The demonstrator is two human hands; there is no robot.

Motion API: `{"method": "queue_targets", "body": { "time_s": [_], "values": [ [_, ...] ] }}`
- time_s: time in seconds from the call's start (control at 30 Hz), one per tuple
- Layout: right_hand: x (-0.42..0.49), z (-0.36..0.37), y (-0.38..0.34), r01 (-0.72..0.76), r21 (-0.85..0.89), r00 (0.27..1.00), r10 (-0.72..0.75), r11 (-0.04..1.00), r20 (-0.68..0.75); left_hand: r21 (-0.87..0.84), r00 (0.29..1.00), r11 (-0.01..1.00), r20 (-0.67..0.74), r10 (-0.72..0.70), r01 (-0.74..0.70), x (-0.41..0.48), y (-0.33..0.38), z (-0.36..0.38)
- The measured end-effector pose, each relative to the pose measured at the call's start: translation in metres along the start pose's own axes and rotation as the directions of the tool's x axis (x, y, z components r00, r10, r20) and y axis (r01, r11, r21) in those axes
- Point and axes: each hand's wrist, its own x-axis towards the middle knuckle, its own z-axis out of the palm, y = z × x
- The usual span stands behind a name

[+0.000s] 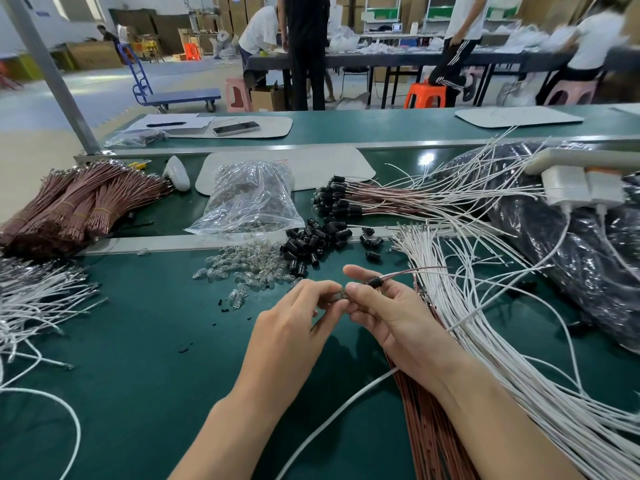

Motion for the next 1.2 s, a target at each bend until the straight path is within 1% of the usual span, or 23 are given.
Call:
{"method": "queue_targets", "body": {
  "time_s": [0.13,0.23,0.43,0.67,0.87,1.07,1.2],
  "values": [
    [0.000,0.001,0.000,0.008,-0.050,1.000,-0.008,0.999,0.001,0.028,1.000,1.000,-0.023,0.007,-0.006,0.000,0.000,-0.001],
    [0.000,0.003,0.000,0.012,-0.007,1.000,-0.012,1.000,0.012,0.011,0.999,1.000,-0.049,0.007,-0.006,0.000,0.000,-0.001],
    [0.001,0.003,-0.004,0.005,0.051,0.999,-0.002,0.999,-0.052,-0.077,0.990,0.993,-0.104,-0.098,0.091,0.002,-0.003,-0.002],
    [-0.004,0.004,-0.008,-0.005,0.112,1.000,0.002,0.994,0.028,-0.151,0.987,0.980,-0.069,-0.142,0.131,0.001,-0.005,-0.003],
    [-0.007,0.009,-0.008,-0.042,0.094,0.997,0.035,0.995,0.073,-0.186,0.990,0.975,-0.051,-0.134,0.122,0.002,-0.004,-0.001],
    [-0.007,0.011,-0.006,-0.012,0.050,0.999,0.010,0.999,0.053,-0.199,0.989,0.973,-0.062,-0.131,0.116,0.001,-0.008,-0.002],
    [-0.007,0.011,-0.007,-0.024,0.018,0.999,0.023,1.000,0.030,-0.170,0.995,0.982,-0.048,-0.089,0.080,0.002,-0.009,-0.002]
  ]
}}
